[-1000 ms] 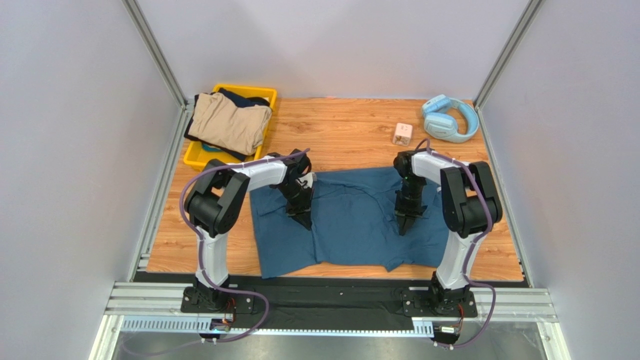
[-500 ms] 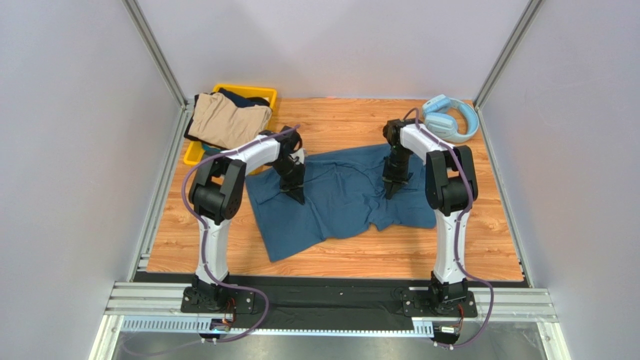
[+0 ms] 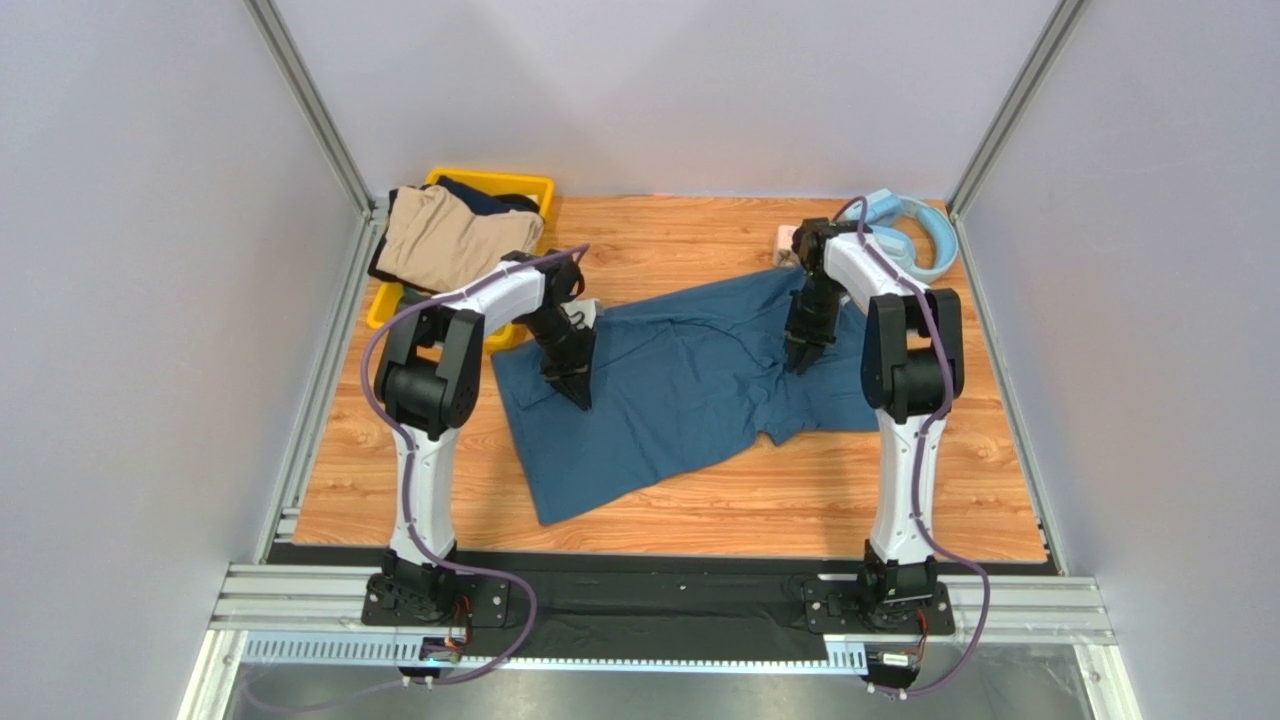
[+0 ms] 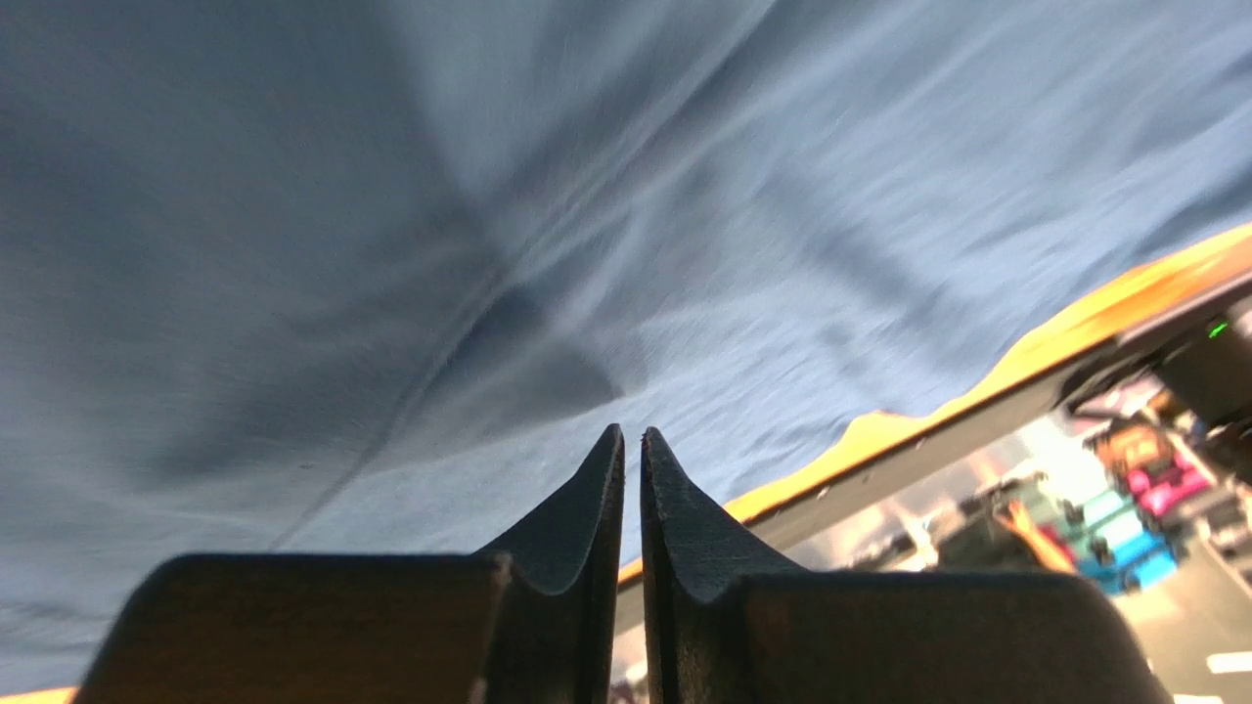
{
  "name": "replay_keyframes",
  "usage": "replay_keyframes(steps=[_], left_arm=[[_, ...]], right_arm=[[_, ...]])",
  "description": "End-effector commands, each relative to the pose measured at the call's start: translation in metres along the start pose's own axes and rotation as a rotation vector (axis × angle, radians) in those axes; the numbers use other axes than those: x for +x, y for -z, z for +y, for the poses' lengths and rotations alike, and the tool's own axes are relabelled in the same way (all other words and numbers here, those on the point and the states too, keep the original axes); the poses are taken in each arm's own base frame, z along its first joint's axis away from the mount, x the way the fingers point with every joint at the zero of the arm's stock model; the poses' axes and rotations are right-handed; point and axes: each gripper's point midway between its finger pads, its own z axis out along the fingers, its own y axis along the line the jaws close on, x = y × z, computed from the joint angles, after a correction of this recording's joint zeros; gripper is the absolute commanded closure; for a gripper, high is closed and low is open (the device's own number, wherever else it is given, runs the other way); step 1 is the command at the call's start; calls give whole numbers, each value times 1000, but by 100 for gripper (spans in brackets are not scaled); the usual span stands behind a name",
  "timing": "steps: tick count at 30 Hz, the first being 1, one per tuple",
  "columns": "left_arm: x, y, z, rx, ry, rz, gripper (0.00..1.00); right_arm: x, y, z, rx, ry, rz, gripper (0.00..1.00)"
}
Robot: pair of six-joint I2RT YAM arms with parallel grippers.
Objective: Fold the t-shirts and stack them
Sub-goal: Fold the tshirt
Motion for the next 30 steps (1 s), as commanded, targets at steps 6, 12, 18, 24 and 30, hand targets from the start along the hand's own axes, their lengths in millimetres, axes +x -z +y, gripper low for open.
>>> replay_keyframes(steps=[6,12,18,24,30], left_arm=[[37,25,-13,62,-84,-69,85],[55,32,-25,140,-67,-150,85],[72,34,-27,175,-81,-193,85],[80,26,-24,185,-89,-175,85],[87,24,-22,187,-88,-170,85]], right_arm=[[-28,112,-35,-5,-37,-353,75],[20,75,-128,-37,-345,-267,71],[61,48,-151,-30,-366,-185,68],[65,23,-146,-65,-395,-134,58],[64,11,-152,-30,-404,-134,58]])
